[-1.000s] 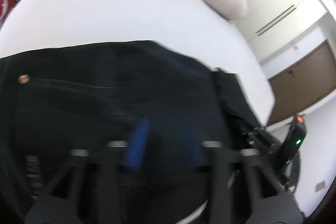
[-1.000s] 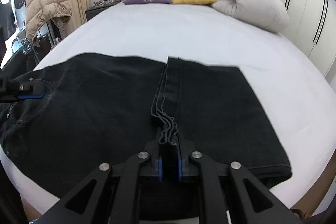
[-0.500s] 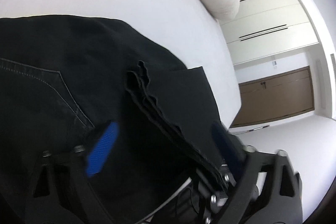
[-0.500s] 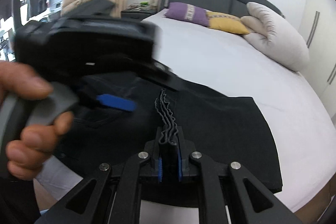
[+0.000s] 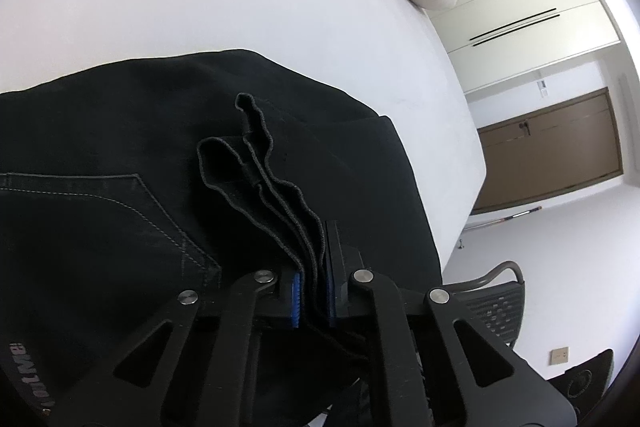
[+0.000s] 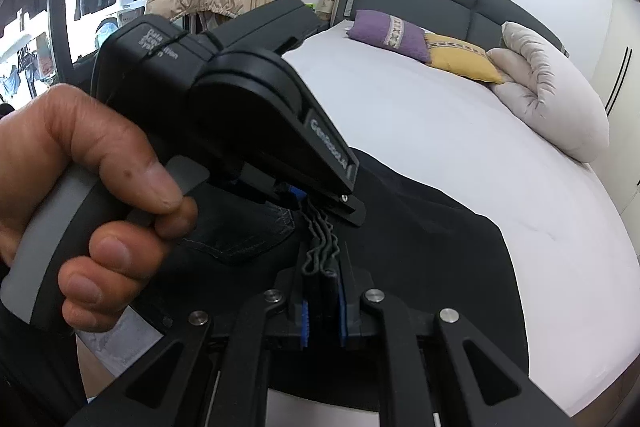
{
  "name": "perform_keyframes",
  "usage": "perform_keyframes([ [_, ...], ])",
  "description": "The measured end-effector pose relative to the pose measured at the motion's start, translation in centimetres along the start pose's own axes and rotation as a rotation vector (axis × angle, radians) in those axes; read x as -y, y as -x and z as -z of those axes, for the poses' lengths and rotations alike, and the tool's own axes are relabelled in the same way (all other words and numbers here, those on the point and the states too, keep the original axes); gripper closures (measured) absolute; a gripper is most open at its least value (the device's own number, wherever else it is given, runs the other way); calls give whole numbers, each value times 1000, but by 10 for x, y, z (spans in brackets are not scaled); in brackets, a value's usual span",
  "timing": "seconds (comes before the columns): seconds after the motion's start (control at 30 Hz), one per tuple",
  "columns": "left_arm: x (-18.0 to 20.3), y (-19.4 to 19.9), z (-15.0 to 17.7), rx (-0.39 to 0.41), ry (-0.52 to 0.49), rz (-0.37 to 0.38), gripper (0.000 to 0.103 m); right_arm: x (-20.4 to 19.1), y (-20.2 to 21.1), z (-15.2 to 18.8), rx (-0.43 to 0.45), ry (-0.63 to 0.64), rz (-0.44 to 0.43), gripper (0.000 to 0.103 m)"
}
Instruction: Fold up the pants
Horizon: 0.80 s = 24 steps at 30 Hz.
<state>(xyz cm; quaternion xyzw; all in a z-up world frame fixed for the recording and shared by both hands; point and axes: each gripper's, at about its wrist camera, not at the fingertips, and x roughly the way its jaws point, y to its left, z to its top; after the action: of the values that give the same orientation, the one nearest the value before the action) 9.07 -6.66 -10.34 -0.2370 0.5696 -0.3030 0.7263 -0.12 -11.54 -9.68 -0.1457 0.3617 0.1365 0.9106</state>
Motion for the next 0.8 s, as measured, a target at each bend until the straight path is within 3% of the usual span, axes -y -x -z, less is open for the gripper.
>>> perform_keyframes([
  [0.17,-14,-7,0,-12,20,-43,96,-12,-15,2,-34,33,-21,91],
  [0.23,-24,-19,2,-39,34,-76,95,-19,-33,9,-94,43,-45,88],
  [0.3,-34,-21,5,-37,61,-55,95,-24,-50,20,-174,31,-78,80],
  [0.33,-35,-17,7,-28,60,-48,95,-24,-47,22,-163,18,-76,76],
  [0.4,-34,-8,10,-14,42,-58,94,-19,-38,22,-155,-19,-134,38],
  [0.43,-33,-1,10,-2,31,-79,93,-15,-33,22,-150,-46,-180,34],
  [0.53,-31,23,12,68,12,-251,93,2,-15,24,-147,-125,-317,34],
  [0.57,-29,30,11,93,8,-260,93,11,-10,24,-152,-156,-369,42],
  [0.6,-23,35,12,115,-11,-265,93,22,-5,25,-154,-195,-416,57],
  [0.7,11,33,20,150,-132,-291,93,68,0,28,-163,-343,-536,76],
  [0.8,40,5,30,126,-253,-316,93,127,-4,26,-149,-460,-617,84],
])
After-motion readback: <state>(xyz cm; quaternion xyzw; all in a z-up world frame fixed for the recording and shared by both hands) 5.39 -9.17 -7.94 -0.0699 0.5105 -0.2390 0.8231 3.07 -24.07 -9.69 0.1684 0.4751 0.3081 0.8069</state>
